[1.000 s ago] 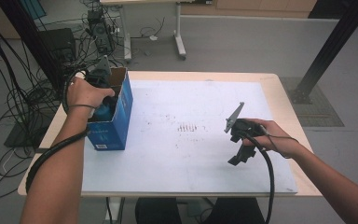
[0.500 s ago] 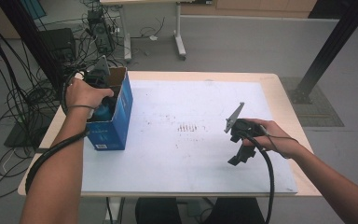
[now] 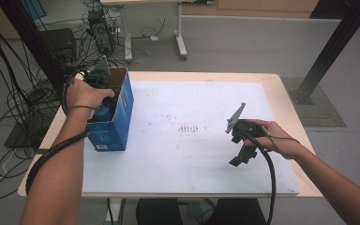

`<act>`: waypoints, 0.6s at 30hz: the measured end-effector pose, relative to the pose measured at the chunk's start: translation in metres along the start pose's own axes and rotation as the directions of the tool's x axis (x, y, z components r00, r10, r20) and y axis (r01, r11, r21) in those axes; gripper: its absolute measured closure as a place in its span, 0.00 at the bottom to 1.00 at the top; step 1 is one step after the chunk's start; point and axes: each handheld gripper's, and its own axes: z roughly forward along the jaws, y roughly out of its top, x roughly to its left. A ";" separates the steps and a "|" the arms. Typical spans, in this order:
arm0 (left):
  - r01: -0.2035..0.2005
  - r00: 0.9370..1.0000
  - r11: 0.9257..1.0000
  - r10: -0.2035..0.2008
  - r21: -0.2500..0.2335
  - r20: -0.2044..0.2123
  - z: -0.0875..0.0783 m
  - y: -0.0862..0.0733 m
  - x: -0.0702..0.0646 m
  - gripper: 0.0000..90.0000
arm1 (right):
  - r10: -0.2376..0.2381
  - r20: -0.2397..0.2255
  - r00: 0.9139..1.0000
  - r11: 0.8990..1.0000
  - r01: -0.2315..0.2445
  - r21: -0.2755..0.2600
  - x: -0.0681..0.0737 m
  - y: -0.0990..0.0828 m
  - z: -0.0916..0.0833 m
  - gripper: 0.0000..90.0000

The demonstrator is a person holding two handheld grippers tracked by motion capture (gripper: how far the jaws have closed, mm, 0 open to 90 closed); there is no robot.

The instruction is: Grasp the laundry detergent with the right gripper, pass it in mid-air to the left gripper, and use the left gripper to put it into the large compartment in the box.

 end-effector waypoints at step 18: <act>0.003 1.000 1.000 -0.003 0.003 0.002 0.000 0.000 0.000 0.42 | -0.002 -0.001 1.000 1.000 0.002 -0.001 -0.002 -0.001 0.000 0.05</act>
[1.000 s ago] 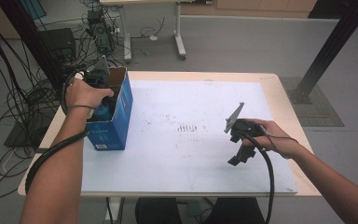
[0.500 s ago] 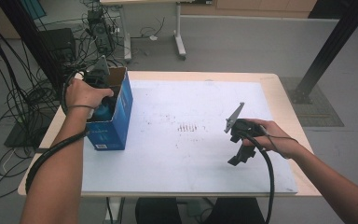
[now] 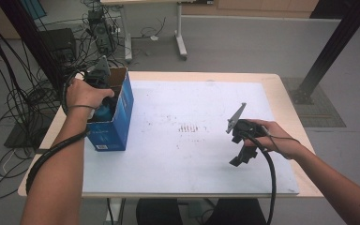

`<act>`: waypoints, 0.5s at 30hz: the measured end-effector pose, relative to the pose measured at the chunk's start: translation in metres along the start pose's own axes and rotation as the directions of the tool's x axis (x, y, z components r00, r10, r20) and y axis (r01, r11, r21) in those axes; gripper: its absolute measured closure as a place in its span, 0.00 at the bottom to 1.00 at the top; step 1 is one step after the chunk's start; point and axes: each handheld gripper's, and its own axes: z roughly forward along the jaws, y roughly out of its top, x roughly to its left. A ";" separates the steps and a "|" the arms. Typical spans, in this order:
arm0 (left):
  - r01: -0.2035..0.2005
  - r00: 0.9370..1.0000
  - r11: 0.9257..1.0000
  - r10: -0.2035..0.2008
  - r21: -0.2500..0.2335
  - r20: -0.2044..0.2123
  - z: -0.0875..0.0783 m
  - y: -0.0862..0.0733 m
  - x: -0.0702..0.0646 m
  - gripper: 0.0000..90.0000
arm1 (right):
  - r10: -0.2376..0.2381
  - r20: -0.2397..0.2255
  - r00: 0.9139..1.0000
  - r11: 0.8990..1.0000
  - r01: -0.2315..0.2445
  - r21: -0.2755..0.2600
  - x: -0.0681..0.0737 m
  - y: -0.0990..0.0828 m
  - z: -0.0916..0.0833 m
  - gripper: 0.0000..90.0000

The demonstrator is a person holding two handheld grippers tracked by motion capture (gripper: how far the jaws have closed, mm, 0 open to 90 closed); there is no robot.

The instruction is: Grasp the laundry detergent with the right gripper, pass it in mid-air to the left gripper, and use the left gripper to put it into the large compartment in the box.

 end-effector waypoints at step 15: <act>-0.003 1.000 1.000 0.003 0.002 0.003 0.000 0.000 0.000 0.42 | 0.001 0.000 1.000 1.000 -0.001 -0.006 0.000 -0.001 0.001 0.05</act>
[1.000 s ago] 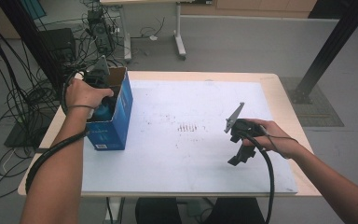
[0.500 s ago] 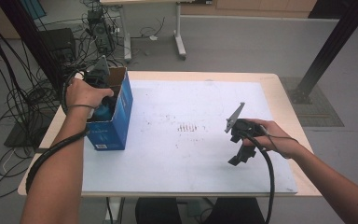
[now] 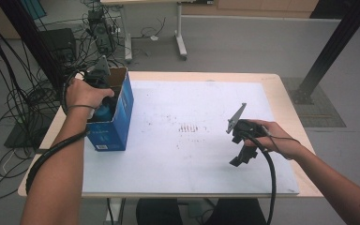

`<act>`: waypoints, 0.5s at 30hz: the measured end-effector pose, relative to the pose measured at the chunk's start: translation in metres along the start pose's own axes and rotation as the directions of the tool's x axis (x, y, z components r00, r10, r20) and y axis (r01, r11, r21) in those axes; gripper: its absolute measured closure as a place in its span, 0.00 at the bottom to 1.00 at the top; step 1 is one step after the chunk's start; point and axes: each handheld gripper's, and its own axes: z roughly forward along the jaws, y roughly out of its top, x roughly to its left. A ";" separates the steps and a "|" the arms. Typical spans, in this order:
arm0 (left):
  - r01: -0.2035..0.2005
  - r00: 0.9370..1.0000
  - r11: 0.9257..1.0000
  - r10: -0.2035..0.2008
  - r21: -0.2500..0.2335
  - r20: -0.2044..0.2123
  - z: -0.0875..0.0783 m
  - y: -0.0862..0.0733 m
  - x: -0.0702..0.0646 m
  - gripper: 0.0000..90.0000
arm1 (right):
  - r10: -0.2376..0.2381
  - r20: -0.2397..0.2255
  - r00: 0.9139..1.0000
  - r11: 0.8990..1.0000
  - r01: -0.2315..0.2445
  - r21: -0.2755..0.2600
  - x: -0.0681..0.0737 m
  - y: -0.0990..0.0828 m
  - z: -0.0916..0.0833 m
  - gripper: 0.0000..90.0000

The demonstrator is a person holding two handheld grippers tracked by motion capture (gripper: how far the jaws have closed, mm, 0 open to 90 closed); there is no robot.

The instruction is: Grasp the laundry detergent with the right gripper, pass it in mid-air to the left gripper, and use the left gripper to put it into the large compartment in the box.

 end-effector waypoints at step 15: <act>0.000 1.000 1.000 0.000 0.005 -0.002 0.000 0.000 -0.001 0.42 | -0.001 -0.001 1.000 1.000 0.001 -0.005 -0.001 0.000 0.000 0.05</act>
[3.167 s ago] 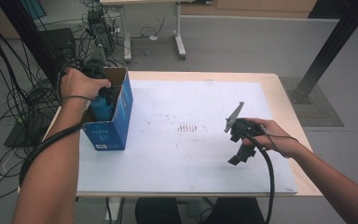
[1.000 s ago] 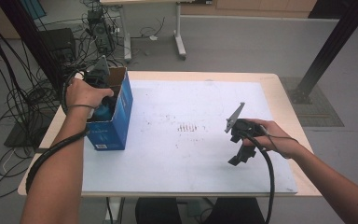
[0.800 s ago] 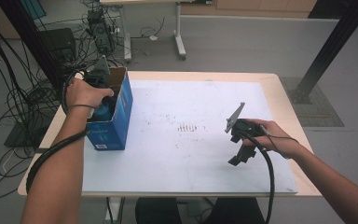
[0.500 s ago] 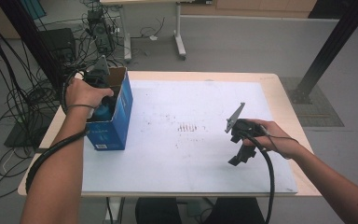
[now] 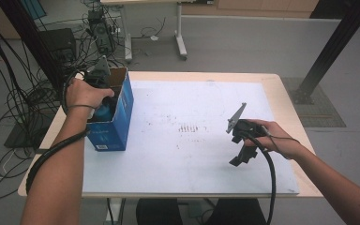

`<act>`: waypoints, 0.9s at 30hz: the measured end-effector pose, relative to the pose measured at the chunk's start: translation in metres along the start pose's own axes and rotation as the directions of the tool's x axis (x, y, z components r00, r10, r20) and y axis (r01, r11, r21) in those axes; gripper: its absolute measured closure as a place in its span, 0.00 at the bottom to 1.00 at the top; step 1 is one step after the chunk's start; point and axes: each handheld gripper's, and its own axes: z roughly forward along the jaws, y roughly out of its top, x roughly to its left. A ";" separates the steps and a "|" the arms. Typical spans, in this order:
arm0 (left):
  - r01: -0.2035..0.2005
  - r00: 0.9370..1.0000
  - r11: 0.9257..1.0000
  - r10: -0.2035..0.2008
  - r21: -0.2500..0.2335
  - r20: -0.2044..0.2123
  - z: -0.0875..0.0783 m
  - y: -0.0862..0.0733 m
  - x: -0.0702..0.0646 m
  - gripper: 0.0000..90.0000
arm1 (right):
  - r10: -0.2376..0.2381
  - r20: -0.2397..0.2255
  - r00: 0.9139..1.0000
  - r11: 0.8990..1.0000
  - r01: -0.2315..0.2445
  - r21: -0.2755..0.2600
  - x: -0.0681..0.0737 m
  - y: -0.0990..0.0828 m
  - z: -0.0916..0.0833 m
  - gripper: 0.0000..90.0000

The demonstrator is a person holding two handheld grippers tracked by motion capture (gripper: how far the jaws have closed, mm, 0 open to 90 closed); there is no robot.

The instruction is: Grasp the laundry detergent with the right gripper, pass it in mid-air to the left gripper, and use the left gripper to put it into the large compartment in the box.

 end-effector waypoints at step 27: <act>0.005 1.000 1.000 -0.005 0.005 0.004 0.000 0.000 0.001 0.42 | -0.014 0.000 1.000 1.000 0.014 0.000 0.000 0.000 0.000 0.05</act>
